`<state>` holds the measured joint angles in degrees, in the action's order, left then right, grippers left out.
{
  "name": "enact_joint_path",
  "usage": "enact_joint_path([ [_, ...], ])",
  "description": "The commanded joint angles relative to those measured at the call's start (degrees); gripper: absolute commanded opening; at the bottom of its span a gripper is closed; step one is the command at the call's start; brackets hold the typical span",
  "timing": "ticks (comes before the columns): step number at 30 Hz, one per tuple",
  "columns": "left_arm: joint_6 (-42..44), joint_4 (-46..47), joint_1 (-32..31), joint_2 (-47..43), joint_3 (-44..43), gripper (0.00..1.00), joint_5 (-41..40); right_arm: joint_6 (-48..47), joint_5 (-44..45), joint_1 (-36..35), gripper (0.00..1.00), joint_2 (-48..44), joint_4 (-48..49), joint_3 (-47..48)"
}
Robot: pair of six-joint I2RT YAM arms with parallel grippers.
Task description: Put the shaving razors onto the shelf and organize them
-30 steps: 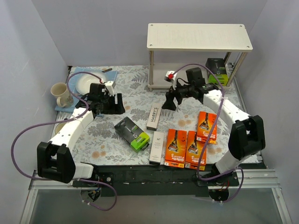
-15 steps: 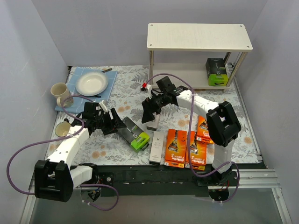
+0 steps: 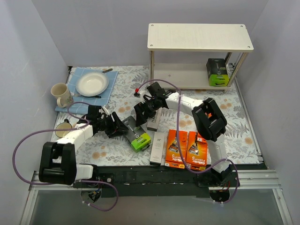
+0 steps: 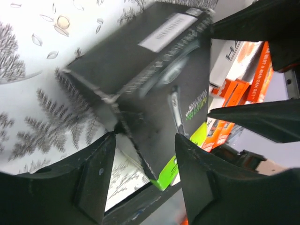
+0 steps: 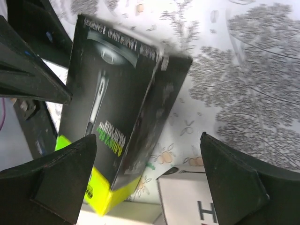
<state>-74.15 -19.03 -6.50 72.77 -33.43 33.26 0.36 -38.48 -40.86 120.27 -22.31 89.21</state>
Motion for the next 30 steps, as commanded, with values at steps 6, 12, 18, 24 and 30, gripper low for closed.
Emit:
enact_joint_path([
  [6,-3.53,8.91,0.17,15.2,-8.05,0.43,6.3,7.55,8.95,2.44,0.98,0.23,6.93,-3.17],
  [12,-8.46,12.25,-1.05,24.07,-16.21,0.41,7.35,5.01,14.74,7.36,0.98,-2.22,5.17,-6.23],
  [18,-10.75,13.05,-4.65,32.69,-24.83,0.39,8.23,1.58,16.77,15.36,0.98,-8.37,3.67,-13.87],
  [24,-11.55,13.14,-5.63,32.97,-29.41,0.39,7.27,-0.18,12.04,18.8,0.96,-16.72,4.02,-19.95],
  [30,-7.59,6.63,-3.96,15.79,-22.31,0.54,2.26,0.78,5.08,16.61,0.95,-22.44,5.16,-21.36],
])
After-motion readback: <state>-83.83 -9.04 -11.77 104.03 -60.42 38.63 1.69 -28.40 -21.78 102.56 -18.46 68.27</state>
